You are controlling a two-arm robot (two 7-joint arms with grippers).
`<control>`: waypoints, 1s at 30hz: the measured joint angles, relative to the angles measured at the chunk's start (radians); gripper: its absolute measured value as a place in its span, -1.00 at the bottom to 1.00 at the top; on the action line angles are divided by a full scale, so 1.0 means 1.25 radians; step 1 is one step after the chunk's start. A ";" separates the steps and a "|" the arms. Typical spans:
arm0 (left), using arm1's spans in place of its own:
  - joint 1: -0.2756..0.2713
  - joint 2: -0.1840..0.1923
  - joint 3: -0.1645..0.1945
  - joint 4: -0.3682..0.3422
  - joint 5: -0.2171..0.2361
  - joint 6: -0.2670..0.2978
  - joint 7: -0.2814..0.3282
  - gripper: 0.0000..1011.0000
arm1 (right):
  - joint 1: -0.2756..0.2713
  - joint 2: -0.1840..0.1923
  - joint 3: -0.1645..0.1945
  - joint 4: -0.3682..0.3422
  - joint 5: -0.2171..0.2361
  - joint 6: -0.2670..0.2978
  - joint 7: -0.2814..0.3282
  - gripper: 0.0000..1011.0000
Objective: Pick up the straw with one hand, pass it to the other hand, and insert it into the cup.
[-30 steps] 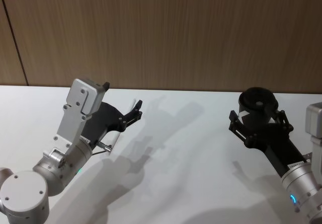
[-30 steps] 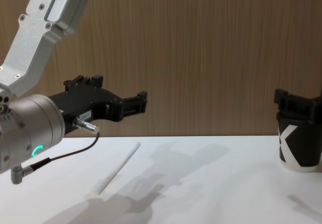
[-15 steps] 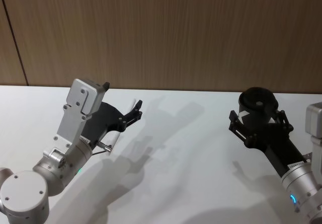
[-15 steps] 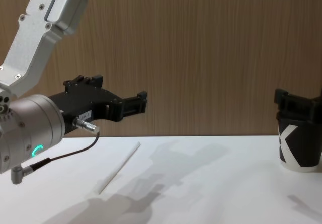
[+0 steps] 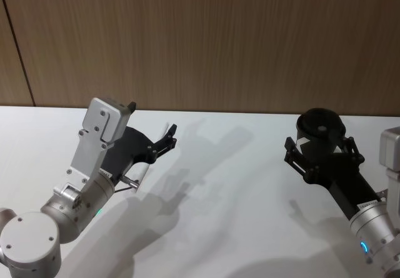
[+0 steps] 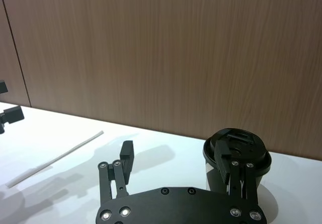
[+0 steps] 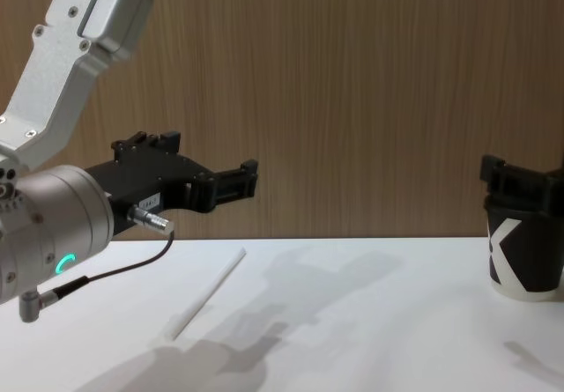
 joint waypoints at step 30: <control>0.002 -0.001 -0.002 0.000 -0.001 0.000 0.000 0.98 | 0.000 0.000 0.000 0.000 0.000 0.000 0.000 0.98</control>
